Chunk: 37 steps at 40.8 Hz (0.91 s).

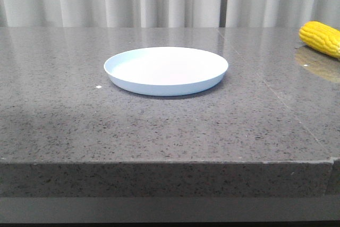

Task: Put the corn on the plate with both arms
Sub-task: 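Move the open right gripper over the yellow corn cob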

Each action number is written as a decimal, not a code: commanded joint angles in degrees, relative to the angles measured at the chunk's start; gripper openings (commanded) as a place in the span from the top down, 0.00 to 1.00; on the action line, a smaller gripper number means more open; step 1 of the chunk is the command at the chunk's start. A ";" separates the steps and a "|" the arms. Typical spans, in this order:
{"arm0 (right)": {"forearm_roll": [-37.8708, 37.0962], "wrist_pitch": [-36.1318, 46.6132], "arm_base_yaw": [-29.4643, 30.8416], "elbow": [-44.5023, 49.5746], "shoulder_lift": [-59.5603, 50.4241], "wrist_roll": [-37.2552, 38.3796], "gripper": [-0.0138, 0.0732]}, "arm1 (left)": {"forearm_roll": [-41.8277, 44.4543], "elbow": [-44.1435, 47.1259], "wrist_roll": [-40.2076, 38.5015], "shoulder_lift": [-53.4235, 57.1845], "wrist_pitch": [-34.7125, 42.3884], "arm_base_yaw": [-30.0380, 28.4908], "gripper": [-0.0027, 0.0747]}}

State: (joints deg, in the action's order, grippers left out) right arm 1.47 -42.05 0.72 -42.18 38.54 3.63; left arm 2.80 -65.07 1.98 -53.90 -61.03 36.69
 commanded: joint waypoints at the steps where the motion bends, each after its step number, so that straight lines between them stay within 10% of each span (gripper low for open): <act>1: -0.82 3.64 0.38 -1.83 0.28 -0.68 0.17 | 0.59 1.80 -2.69 4.33 3.84 0.42 0.47; 37: -6.18 0.24 1.22 -13.14 17.17 0.47 0.11 | 2.60 7.48 -1.98 13.28 5.18 0.42 0.47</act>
State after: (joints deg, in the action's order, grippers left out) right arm -2.84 -44.84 0.82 -50.59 52.19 3.76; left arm 5.10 -56.19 0.00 -40.66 -59.64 36.69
